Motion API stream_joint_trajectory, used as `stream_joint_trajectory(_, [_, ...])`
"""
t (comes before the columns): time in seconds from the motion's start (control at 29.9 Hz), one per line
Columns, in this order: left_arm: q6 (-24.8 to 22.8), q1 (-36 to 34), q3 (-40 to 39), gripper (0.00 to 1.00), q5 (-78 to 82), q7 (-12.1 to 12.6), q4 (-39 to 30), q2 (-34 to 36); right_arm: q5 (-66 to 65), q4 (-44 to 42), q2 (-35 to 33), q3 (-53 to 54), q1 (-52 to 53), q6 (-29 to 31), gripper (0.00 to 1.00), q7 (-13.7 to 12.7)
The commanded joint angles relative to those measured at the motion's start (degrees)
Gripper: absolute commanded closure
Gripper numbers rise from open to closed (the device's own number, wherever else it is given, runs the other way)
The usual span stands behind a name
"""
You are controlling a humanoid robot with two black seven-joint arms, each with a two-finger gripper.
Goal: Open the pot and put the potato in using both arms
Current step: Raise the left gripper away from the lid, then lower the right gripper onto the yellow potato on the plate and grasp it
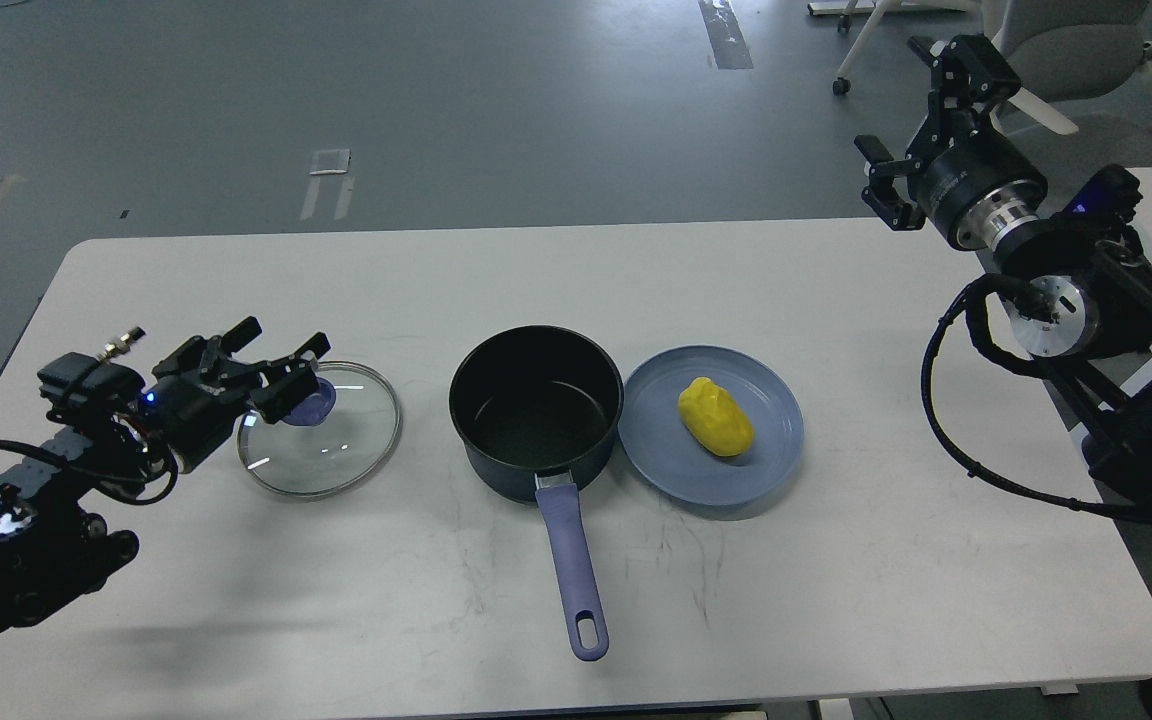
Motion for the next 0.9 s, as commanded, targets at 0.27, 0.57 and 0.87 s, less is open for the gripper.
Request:
stream_joint_trajectory(0.27, [-26.8,-13.0,-4.5,0.02,-56.4,13.4,-6.6,-1.2,-40.8,5.8,-11.1,-22.2,7.0,1.8,0.0,7.8])
stream_joint_trajectory(0.57, [-33.5,-9.8,-15.5,0.02,-60.4,19.8,-5.8,-4.6,-74.2,7.2,-13.8,-37.2,8.1,1.3,0.04,21.1])
stream_joint_trajectory(0.87, [-33.4,-7.8,-15.7,0.02,-60.1,18.5,-5.8,-3.7,-79.1,3.1,-10.4,-38.7,6.8,1.0,0.04,21.0])
